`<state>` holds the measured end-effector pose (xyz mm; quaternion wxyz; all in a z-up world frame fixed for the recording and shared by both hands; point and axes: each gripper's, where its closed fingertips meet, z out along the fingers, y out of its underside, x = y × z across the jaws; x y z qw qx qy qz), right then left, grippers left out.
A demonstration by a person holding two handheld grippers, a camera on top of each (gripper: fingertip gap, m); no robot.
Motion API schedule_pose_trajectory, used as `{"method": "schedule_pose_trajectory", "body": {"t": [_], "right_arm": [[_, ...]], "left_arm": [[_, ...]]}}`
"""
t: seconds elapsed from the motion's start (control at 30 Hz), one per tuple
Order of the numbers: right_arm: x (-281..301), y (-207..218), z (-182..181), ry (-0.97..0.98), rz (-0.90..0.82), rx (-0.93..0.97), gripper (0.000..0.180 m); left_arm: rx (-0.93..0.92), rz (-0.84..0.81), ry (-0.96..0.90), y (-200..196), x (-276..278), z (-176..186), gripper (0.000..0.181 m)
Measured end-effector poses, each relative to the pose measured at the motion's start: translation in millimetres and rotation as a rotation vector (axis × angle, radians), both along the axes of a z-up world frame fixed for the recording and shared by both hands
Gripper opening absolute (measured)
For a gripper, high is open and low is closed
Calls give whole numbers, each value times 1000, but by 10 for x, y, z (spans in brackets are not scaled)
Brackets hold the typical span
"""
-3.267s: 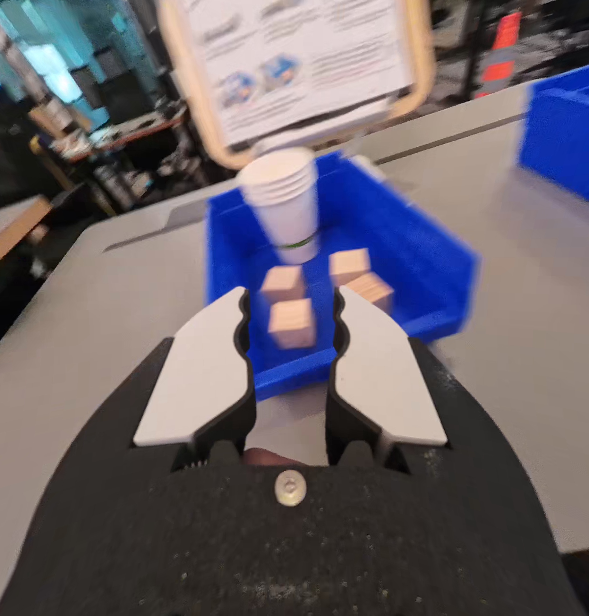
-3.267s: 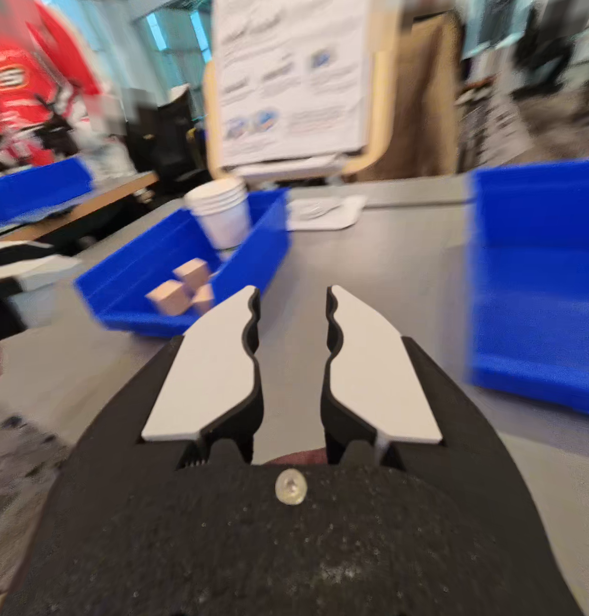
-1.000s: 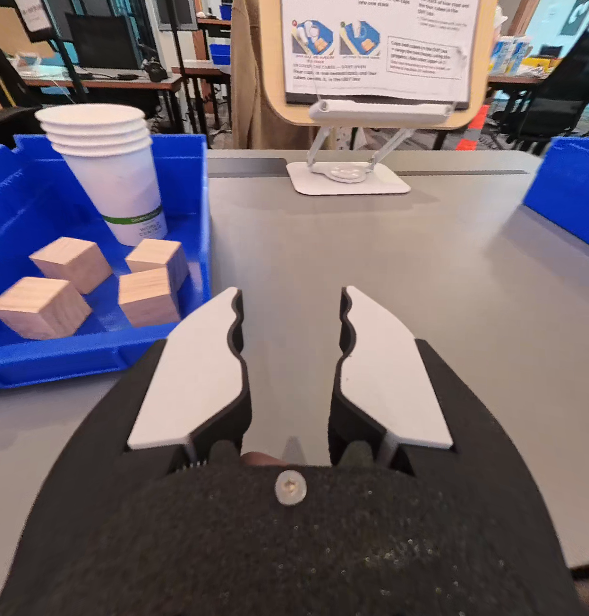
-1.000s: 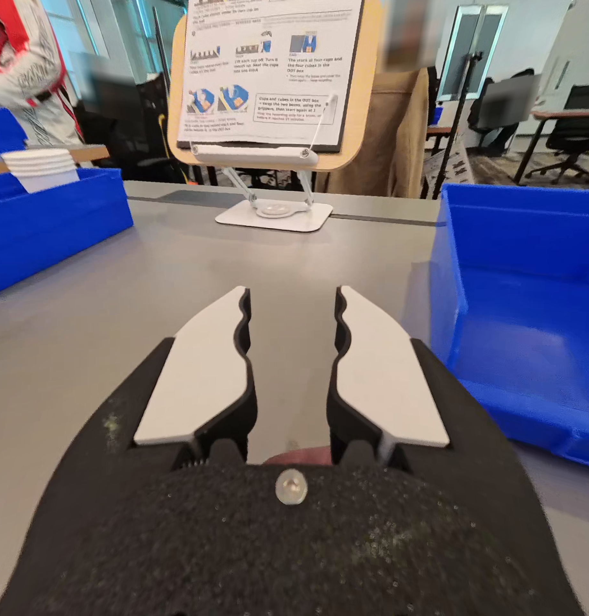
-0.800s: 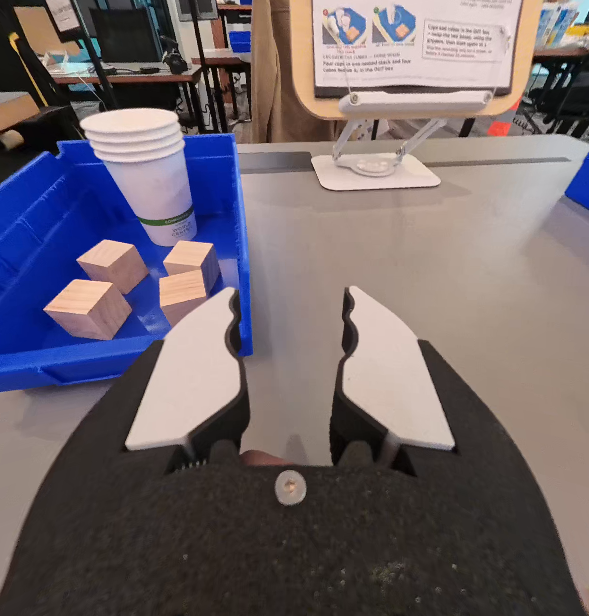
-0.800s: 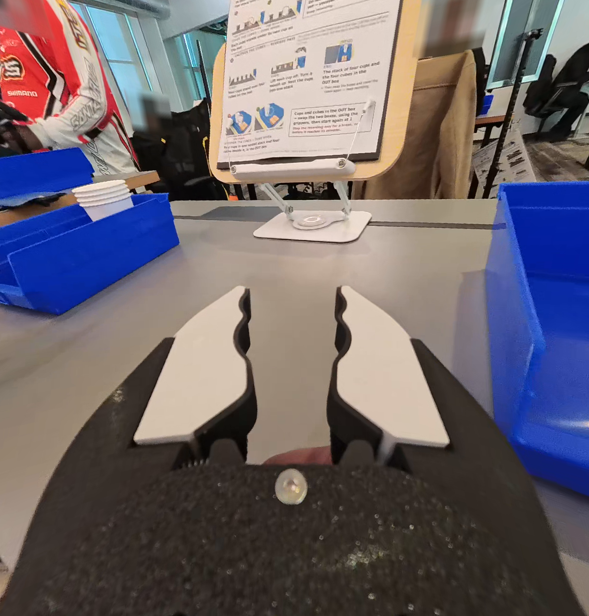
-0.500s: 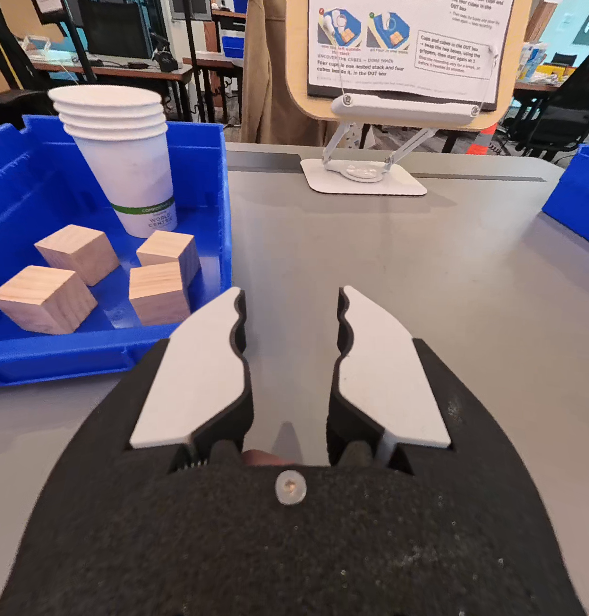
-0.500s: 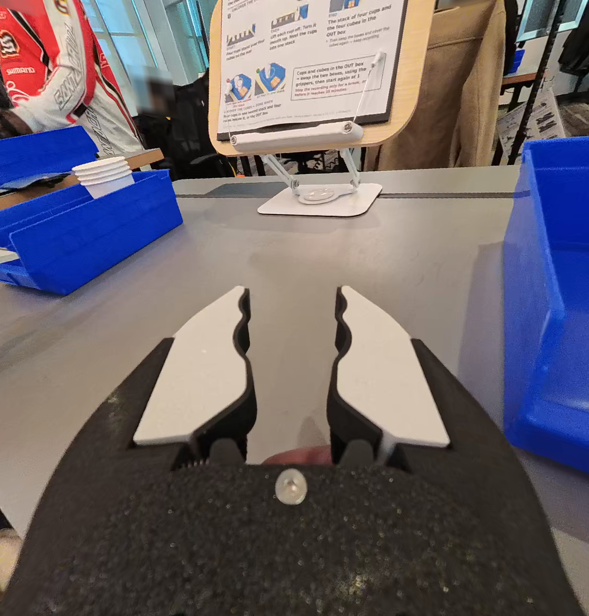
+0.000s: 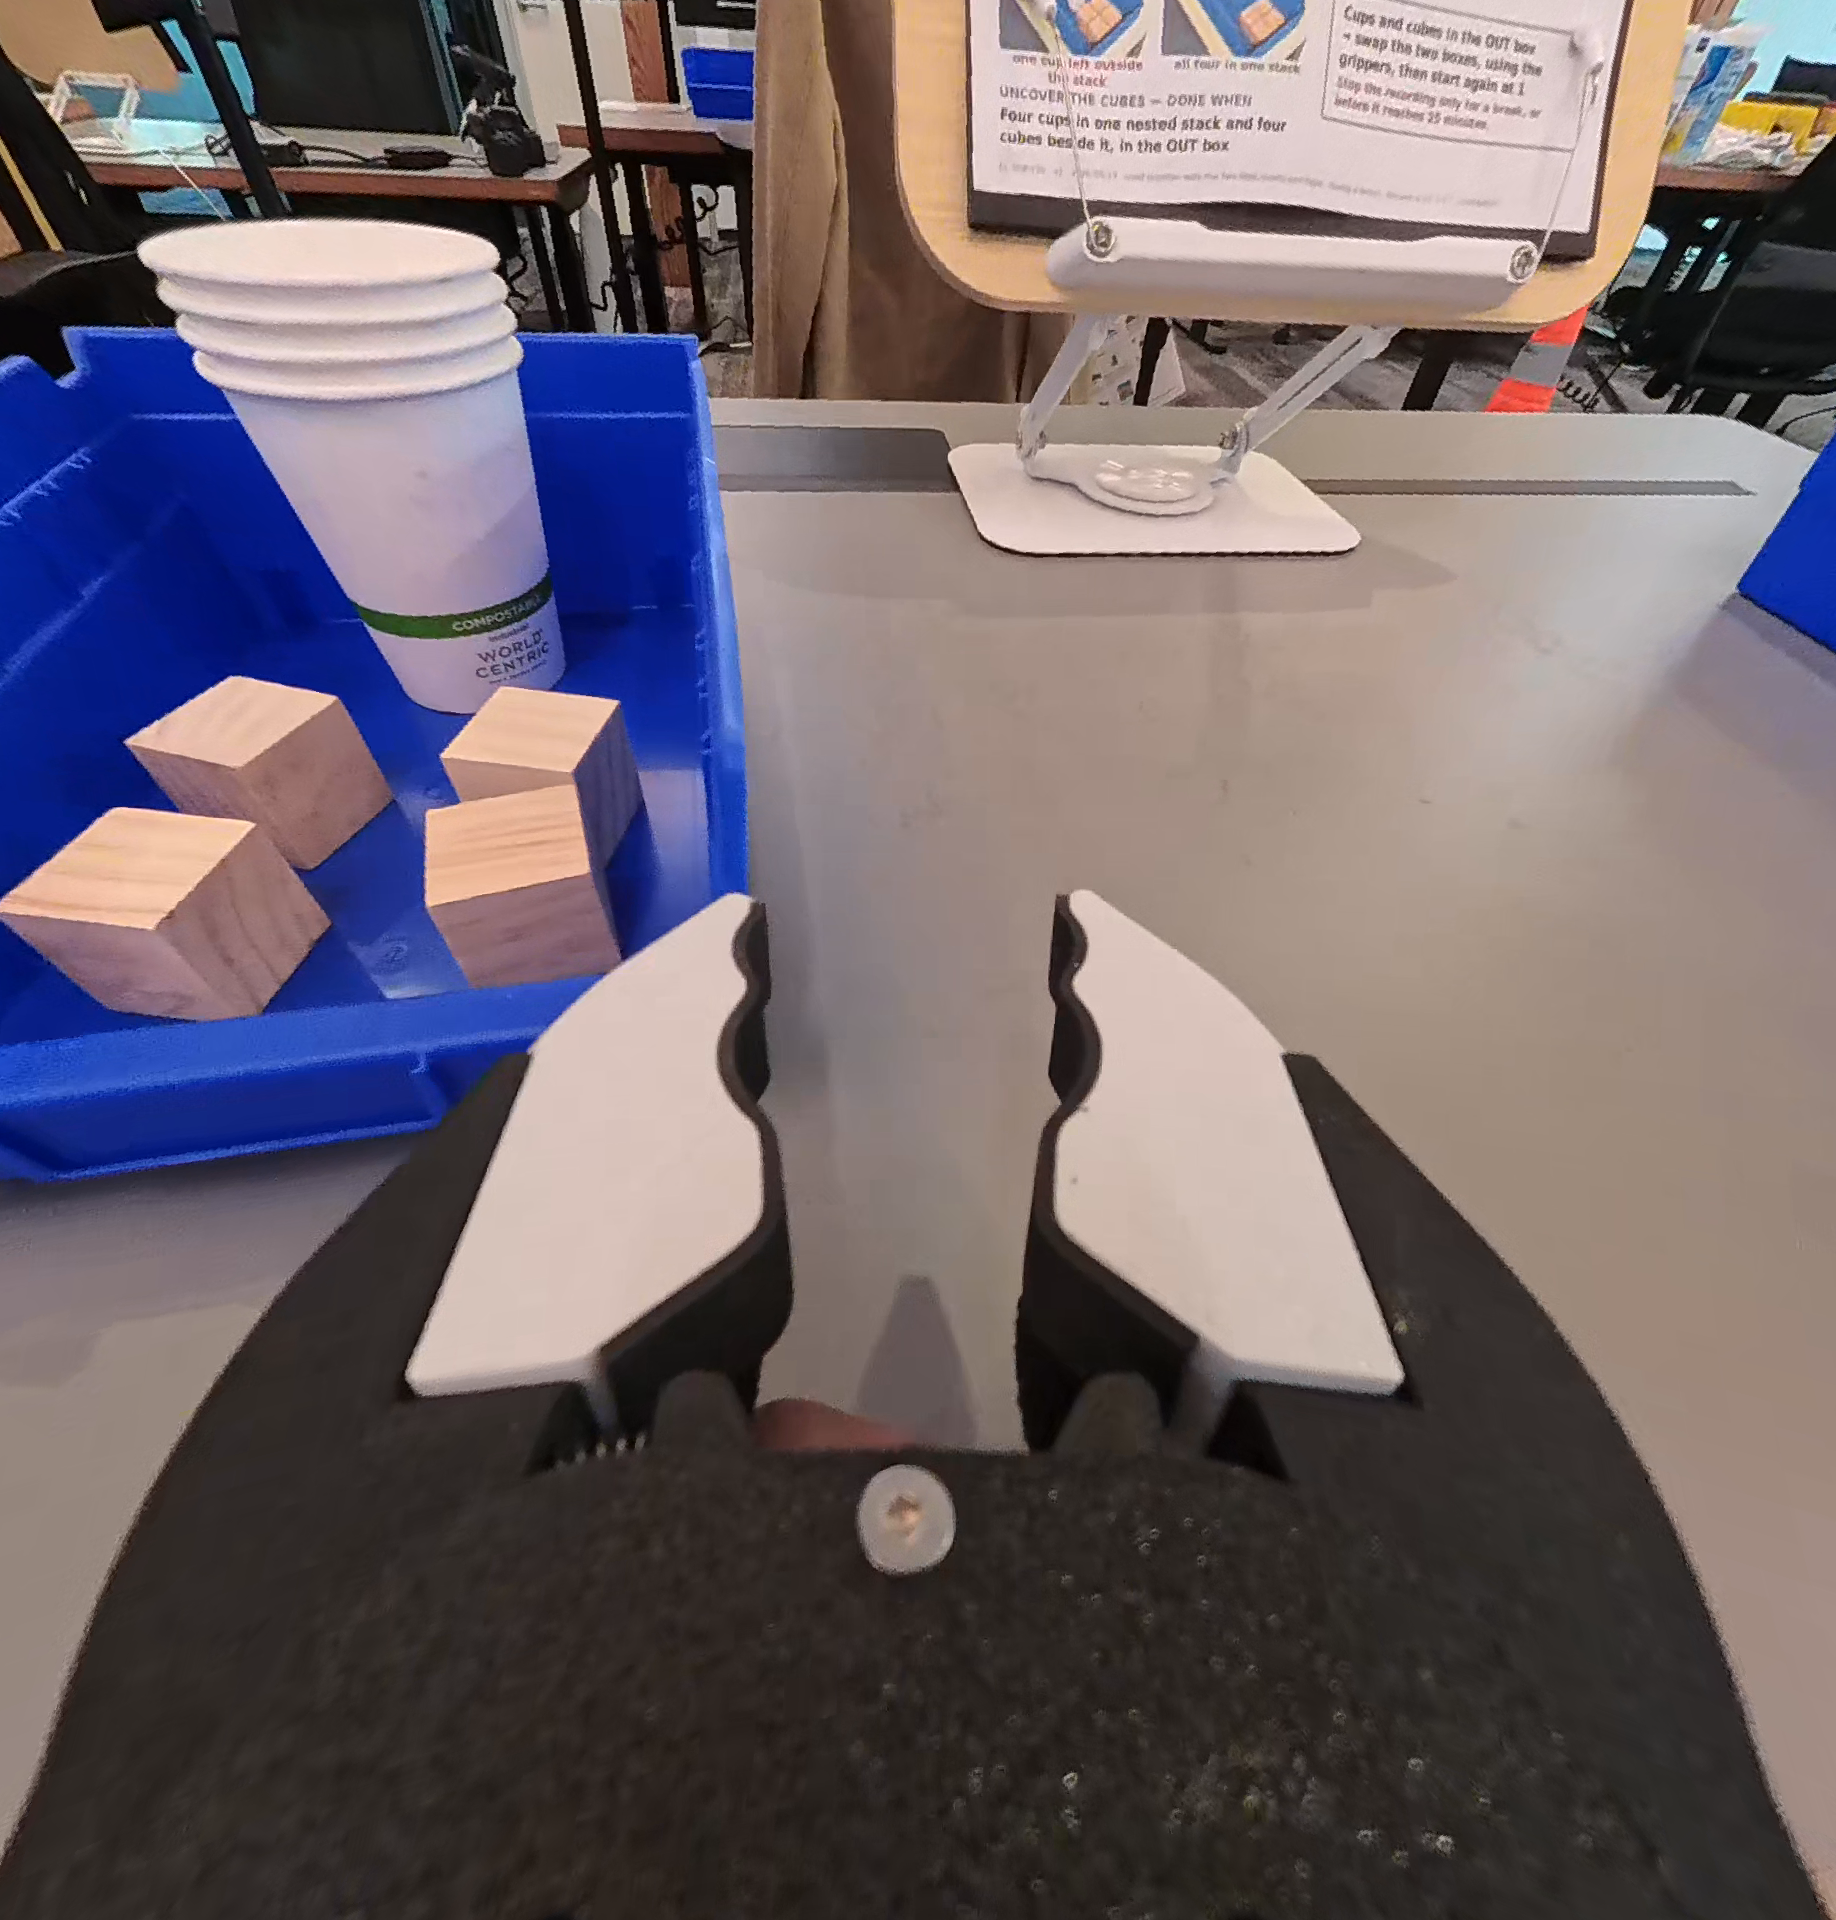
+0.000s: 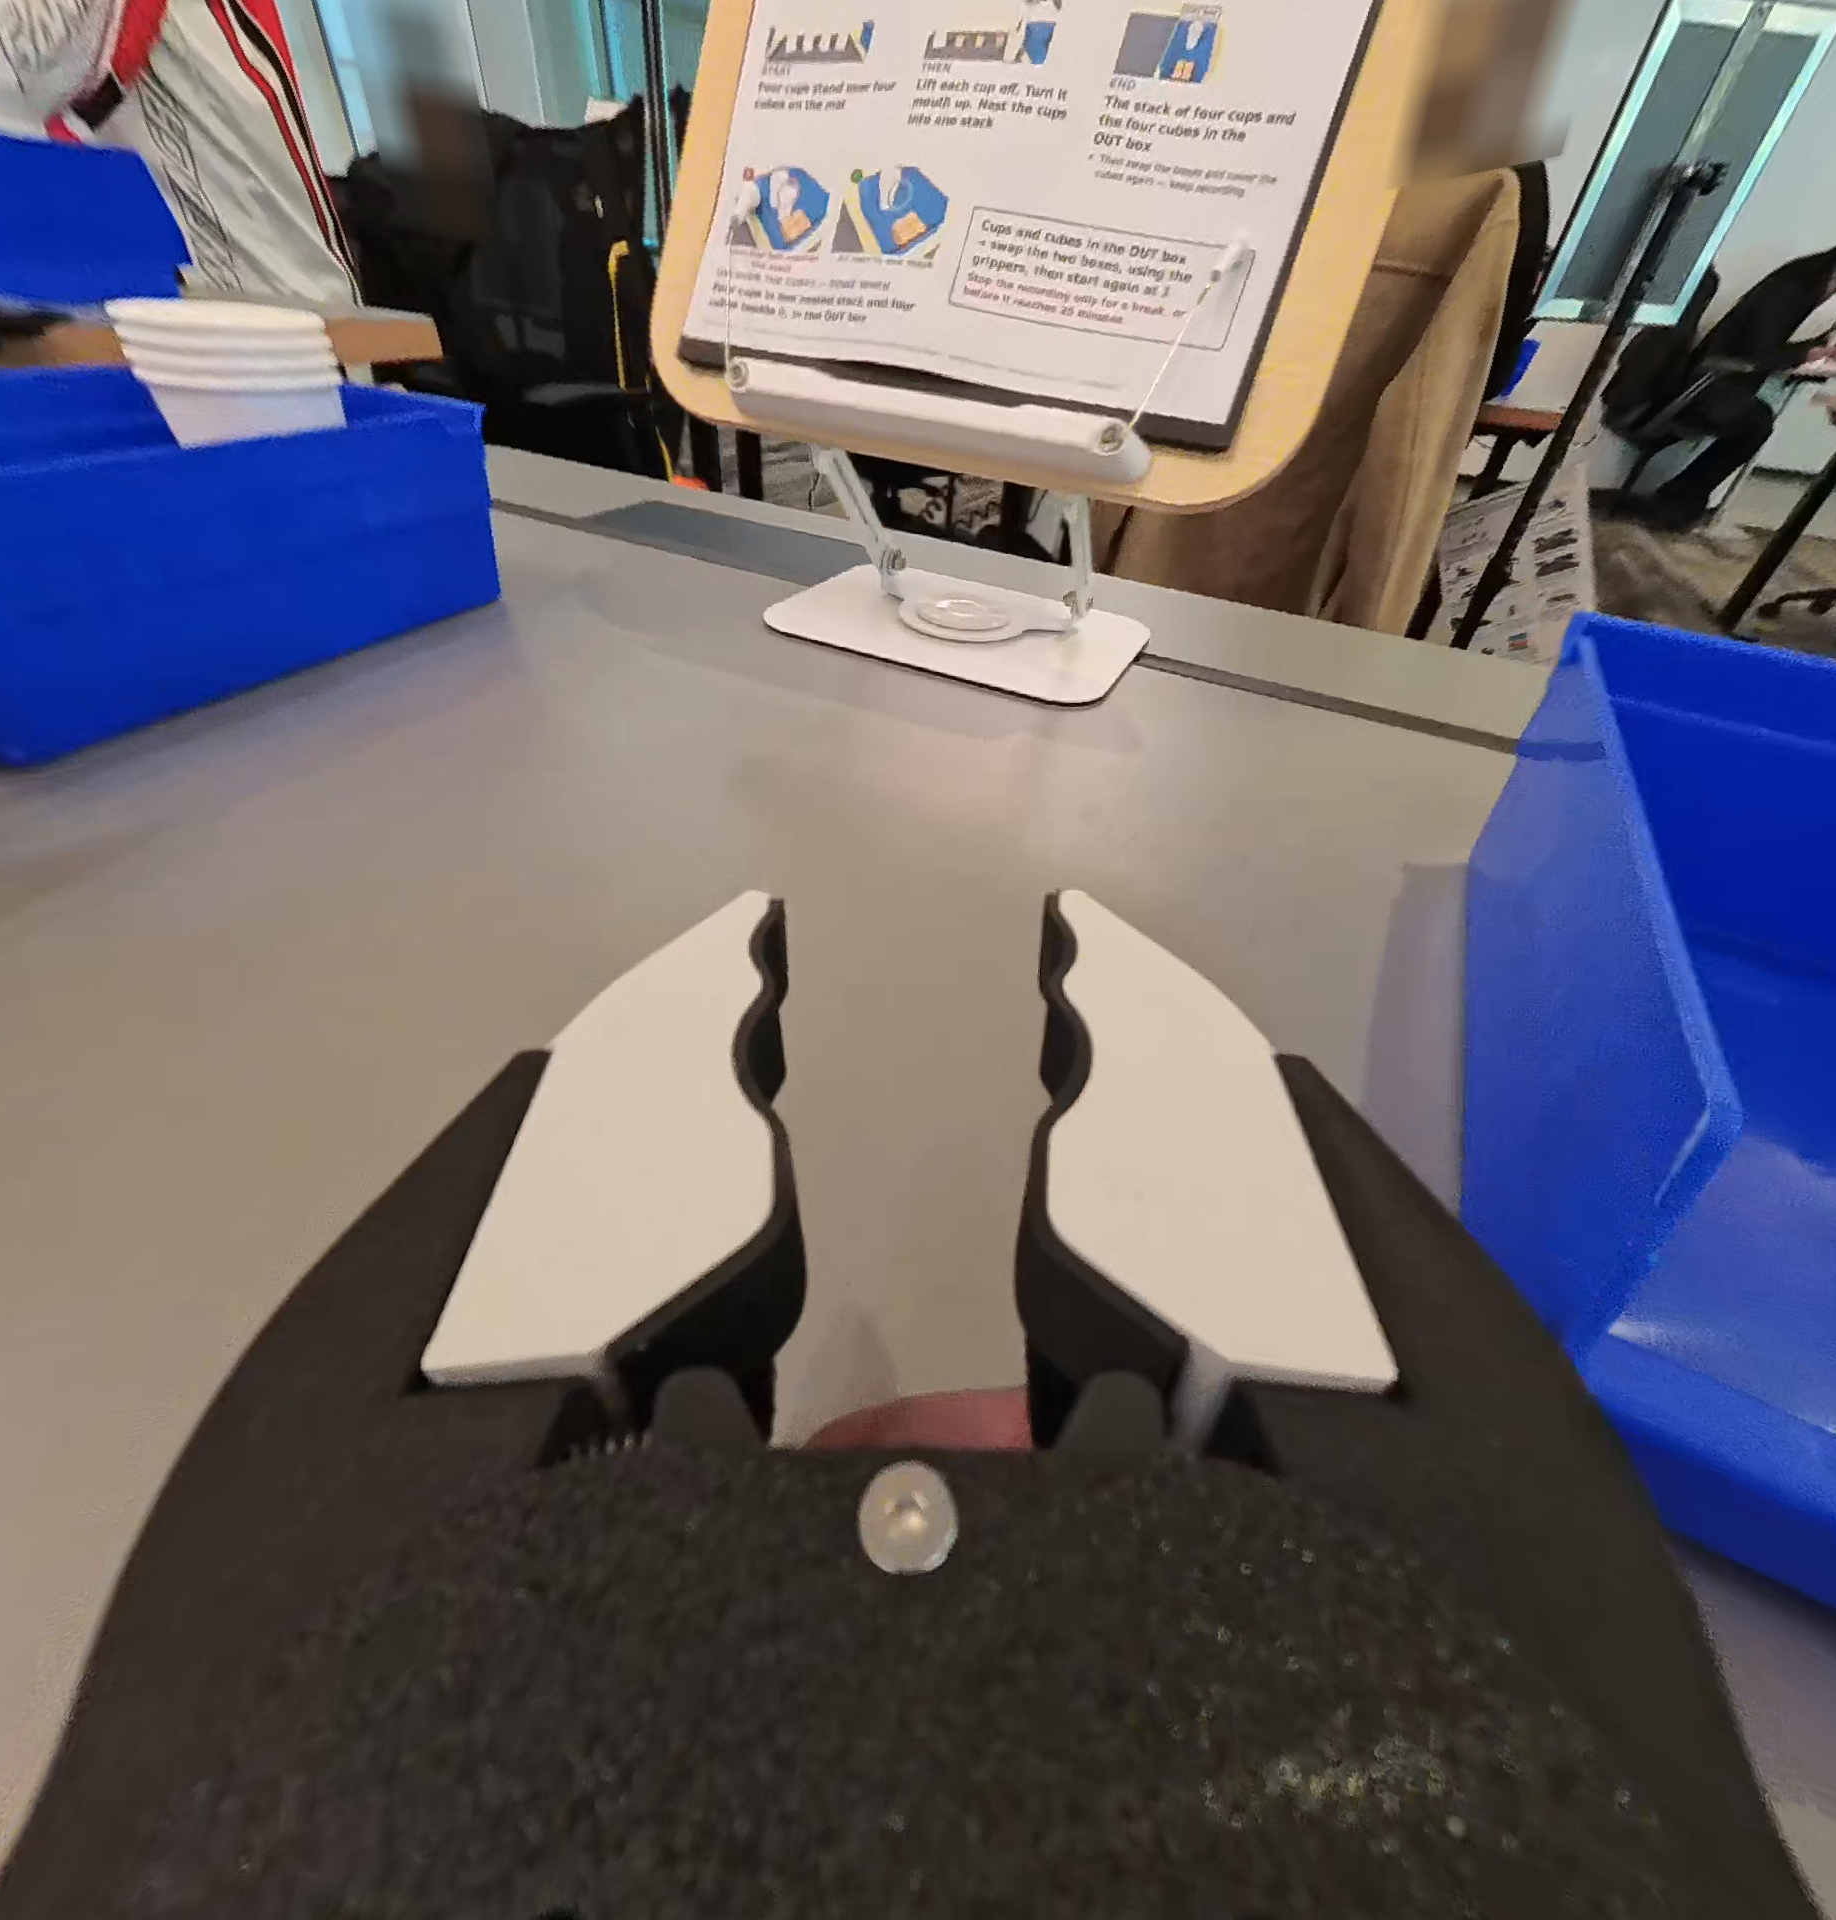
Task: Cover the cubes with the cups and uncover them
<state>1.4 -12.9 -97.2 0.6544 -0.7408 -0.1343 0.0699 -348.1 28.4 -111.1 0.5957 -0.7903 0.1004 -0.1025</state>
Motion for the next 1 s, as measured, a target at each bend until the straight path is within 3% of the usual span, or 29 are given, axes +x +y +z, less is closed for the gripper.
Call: {"method": "schedule_pose_trajectory", "body": {"t": [0.03, 0.73, 0.83, 1.0], "right_arm": [[-13, -2, -18, -15, -1, -4, 46], [92, 35, -86, 45, -6, -64, 45], [82, 29, -93, 53, -4, -74, 43], [52, 27, -94, 36, 1, -72, 43]], "left_arm": [[-2, 0, 3, -1, -2, -4, 51], [-57, -37, 9, -52, -53, 33, 52], [-240, -103, 127, -17, -274, 47, 56], [-517, -10, 299, 406, -1074, 13, 56]]}}
